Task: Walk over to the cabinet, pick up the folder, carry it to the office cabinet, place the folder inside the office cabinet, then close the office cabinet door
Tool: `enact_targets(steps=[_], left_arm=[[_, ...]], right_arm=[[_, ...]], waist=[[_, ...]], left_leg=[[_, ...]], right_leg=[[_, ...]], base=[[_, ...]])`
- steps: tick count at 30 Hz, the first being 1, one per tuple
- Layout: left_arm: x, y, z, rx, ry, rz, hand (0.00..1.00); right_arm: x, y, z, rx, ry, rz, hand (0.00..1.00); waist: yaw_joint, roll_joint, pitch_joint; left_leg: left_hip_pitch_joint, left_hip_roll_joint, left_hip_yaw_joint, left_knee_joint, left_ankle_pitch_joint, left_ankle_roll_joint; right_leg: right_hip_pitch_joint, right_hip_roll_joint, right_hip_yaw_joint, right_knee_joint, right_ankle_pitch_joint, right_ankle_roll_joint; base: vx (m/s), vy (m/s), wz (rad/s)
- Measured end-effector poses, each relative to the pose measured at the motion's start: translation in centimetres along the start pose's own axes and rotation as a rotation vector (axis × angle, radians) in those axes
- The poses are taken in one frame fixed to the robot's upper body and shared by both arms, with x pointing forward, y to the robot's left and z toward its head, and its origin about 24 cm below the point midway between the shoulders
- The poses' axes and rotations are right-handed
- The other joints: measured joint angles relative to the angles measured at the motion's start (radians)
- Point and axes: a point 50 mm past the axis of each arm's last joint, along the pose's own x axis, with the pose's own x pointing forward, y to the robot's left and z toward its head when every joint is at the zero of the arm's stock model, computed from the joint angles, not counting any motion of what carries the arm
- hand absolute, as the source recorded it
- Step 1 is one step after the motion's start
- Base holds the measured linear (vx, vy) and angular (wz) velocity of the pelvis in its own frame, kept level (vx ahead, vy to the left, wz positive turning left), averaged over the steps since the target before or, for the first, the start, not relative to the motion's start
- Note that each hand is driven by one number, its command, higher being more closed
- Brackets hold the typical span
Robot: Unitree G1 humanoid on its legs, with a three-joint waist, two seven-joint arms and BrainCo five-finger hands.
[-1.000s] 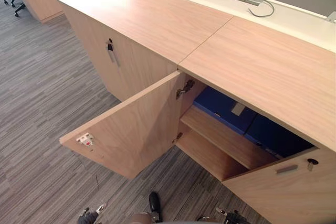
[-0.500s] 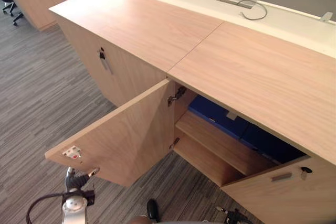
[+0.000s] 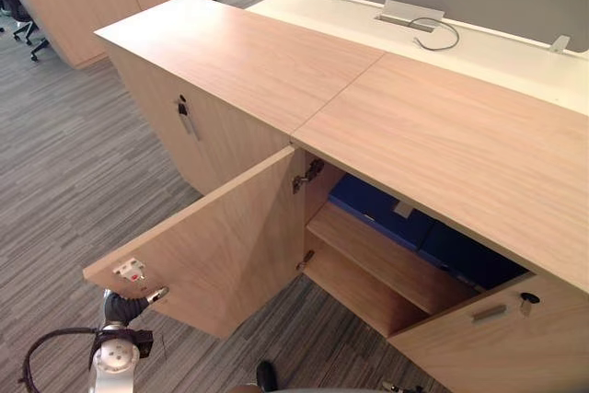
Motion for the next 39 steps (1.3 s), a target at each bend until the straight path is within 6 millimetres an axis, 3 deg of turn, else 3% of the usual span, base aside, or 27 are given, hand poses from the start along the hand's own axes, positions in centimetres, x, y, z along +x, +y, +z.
enact_targets(steps=[3, 11, 18, 25, 29, 33, 35, 37, 38, 39], left_arm=[[-0.6, -0.3, -0.4, 0.017, 0.0, -0.059, 0.0], [-4.2, -3.5, -2.4, 0.013, 0.021, -0.349, 0.0], [-5.7, -7.2, -2.0, 0.008, -0.005, -0.561, 0.0], [-6.7, -8.8, -2.0, 0.096, -0.028, -0.766, 0.0], [-8.4, -11.2, -1.1, 0.096, -0.069, -0.938, 0.0], [-9.5, -13.6, 2.7, -0.034, -0.196, -1.042, 0.0], [-9.7, -13.9, 4.4, -0.09, -0.257, -1.053, 0.0], [-10.0, -13.8, 6.7, -0.154, -0.352, -1.058, 0.0], [-10.0, -13.6, 7.4, -0.16, -0.384, -1.057, 0.0], [-10.1, -13.5, 8.8, -0.184, -0.445, -1.057, 0.0]], right_arm=[[0.0, -0.1, 0.0, -0.004, 0.0, 0.002, 0.0], [0.1, -0.4, 0.4, -0.064, -0.016, 0.015, 0.0], [0.1, 0.2, 0.5, -0.138, -0.026, 0.04, 0.0], [0.1, -0.1, 0.6, -0.178, -0.029, 0.033, 0.0], [0.1, -0.7, -0.2, -0.153, -0.003, 0.016, 0.0], [-0.1, -1.3, -1.4, -0.082, 0.028, -0.004, 0.0], [-0.1, -0.9, -1.2, -0.076, 0.022, 0.004, 0.0], [-0.2, -0.1, -0.5, -0.075, -0.009, 0.035, 0.0], [-0.2, 0.3, -0.5, -0.072, -0.013, 0.047, 0.0], [-0.4, 0.9, -0.9, -0.075, -0.004, 0.064, 0.0]], waist=[[0.003, 0.001, -0.012], [0.021, 0.001, -0.022], [0.016, 0.0, -0.023], [0.007, 0.004, -0.026], [-0.01, 0.003, -0.039], [-0.037, -0.012, -0.051], [-0.034, -0.011, -0.059], [-0.013, -0.018, -0.078], [-0.008, -0.037, -0.079], [-0.007, -0.061, -0.08]], left_leg=[[0.0, -0.003, -0.001, 0.0, 0.0, 0.001], [0.0, -0.011, -0.004, 0.0, -0.001, 0.006], [-0.017, -0.01, 0.004, 0.0, 0.01, 0.016], [-0.018, 0.003, 0.066, 0.0, 0.013, 0.017], [-0.032, 0.011, 0.123, 0.0, 0.012, 0.019], [-0.016, 0.027, 0.226, 0.002, 0.005, 0.027], [-0.016, 0.051, 0.294, 0.001, 0.001, 0.025], [-0.006, 0.104, 0.427, 0.009, -0.019, 0.017], [0.003, 0.111, 0.463, 0.019, -0.021, 0.01], [0.02, 0.127, 0.523, 0.034, -0.026, -0.01]], right_leg=[[0.0, -0.003, 0.001, 0.001, 0.0, 0.0], [-0.003, -0.012, 0.001, 0.007, 0.0, 0.0], [-0.032, -0.014, 0.015, 0.018, 0.001, 0.002], [-0.075, -0.011, 0.092, 0.028, 0.022, 0.011], [-0.124, -0.008, 0.154, 0.028, 0.047, 0.008], [-0.156, -0.005, 0.212, 0.016, 0.095, 0.02], [-0.177, -0.029, 0.107, 0.017, 0.09, -0.033], [-0.171, -0.11, -0.273, 0.029, 0.116, -0.082], [-0.158, -0.125, -0.331, 0.03, 0.152, -0.076], [-0.153, -0.141, -0.381, 0.03, 0.242, -0.016]], base=[[-0.02, 0.008, -0.01], [-0.03, 0.015, 0.02], [-0.02, 0.004, -0.02], [-0.07, 0.015, -0.28], [-0.1, 0.037, -0.47], [-0.05, 0.018, -0.69], [-0.04, -0.021, -1.18], [-0.02, -0.079, -1.78], [-0.03, -0.085, -1.84], [-0.05, -0.046, -1.18]])
